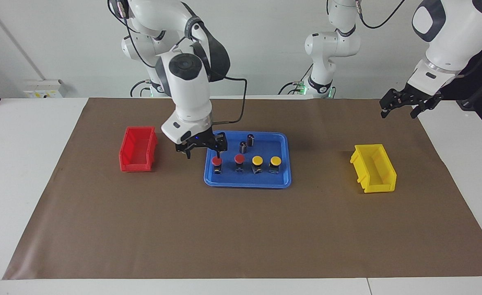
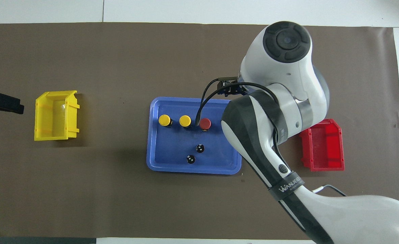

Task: Sort red and yellow buttons by color
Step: 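Reach the right gripper to the tray and grasp a red button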

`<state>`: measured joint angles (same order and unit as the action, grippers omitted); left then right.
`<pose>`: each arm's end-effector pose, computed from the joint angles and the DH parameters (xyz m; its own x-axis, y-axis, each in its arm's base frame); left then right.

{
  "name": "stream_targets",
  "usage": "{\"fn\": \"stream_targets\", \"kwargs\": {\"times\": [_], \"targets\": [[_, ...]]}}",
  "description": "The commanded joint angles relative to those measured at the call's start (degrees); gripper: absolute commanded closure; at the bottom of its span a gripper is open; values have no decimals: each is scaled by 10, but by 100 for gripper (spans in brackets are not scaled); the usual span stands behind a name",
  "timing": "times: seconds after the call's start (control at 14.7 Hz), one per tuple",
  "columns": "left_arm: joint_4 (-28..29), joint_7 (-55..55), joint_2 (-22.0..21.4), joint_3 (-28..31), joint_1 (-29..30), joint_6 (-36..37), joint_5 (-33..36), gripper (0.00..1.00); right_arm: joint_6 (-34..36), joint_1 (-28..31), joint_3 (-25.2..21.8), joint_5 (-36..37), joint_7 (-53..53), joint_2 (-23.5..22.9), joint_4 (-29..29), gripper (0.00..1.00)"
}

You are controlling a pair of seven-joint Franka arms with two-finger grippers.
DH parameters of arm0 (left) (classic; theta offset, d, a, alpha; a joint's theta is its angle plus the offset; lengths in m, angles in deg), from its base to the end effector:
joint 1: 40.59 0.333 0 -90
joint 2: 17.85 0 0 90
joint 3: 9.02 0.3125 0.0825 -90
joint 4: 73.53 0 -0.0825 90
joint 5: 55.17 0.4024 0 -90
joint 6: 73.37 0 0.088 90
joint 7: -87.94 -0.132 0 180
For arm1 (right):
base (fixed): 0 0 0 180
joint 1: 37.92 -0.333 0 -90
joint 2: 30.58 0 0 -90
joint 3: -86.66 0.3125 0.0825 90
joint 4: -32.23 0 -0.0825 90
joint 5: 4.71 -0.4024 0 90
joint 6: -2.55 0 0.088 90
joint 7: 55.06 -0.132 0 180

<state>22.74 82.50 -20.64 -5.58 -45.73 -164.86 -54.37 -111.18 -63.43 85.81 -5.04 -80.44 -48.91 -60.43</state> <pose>0.5571 -0.0141 0.5720 0.9915 -0.1248 -0.0357 -0.1251 -0.9921 -0.0077 0.6138 0.2833 0.4090 0.9990 -0.0143 0.0429 -0.0134 -0.9997 -0.0211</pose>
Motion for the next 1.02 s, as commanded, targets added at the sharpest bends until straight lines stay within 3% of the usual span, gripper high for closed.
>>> {"fn": "stream_targets", "kwargs": {"times": [0.0,0.54,0.95], "targets": [[1,-8,-5,-3,4,4,11,0,-86,-2,-1,-9,1,48,-117,0],[-1,-8,-4,-2,5,-2,11,0,-155,-5,-1,-49,8,70,-204,5],[-6,-2,-1,-2,4,0,11,0,-179,-27,-1,-43,29,53,-212,12]]}}
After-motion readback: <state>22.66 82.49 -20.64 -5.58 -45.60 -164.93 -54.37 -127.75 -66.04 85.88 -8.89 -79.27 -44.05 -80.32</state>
